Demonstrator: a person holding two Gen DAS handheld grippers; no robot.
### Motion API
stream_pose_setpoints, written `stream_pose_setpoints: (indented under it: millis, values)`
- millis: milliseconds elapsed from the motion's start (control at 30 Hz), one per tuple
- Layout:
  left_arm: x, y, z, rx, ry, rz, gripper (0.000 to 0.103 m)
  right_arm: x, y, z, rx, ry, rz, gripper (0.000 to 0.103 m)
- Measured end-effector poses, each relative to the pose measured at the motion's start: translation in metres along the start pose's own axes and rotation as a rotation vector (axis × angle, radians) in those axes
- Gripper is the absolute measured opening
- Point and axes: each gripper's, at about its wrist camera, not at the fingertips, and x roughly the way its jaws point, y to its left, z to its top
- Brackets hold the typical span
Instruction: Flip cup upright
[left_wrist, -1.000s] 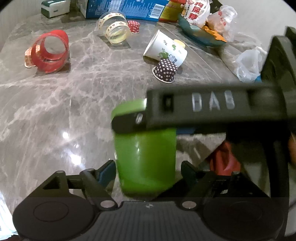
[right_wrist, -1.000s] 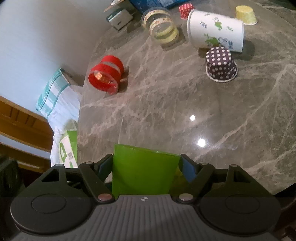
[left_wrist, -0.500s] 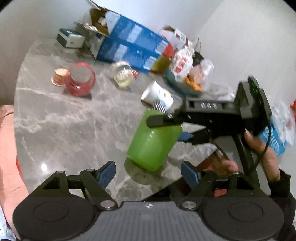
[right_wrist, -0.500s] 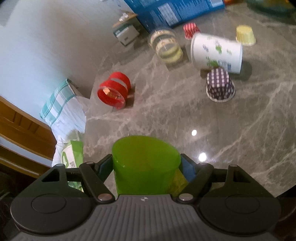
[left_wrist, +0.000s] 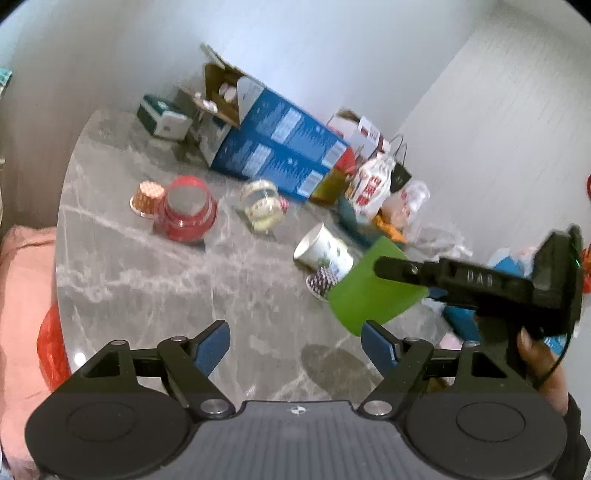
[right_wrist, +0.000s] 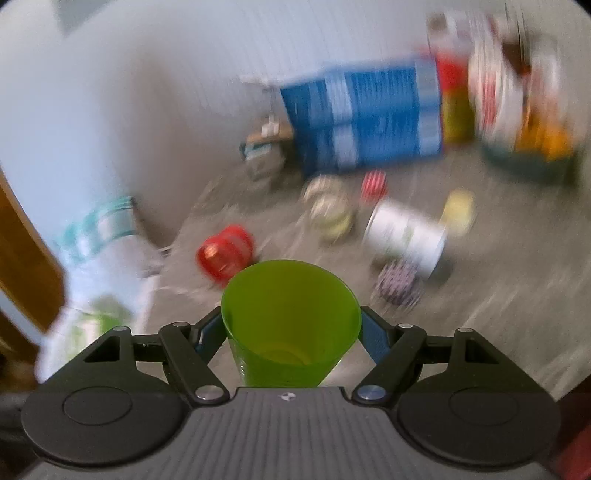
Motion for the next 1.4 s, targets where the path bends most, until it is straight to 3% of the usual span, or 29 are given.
stream_pose_setpoints:
  millis: [233,467,1400]
  values:
    - [-0.009,-0.012,0.006,0.079,-0.115,-0.021,0.083,-0.018,0.024,-0.019,-0.225,-0.179,-0.075,0.076]
    - [-0.002,-0.021,0.01,0.123,-0.165,0.009,0.083,-0.017,0.022,-0.044,-0.223,-0.246,-0.08,0.076]
    - [0.006,0.012,-0.007,0.066,-0.158,0.064,0.083,0.05,0.032,-0.054,-0.226,-0.163,-0.092,0.076]
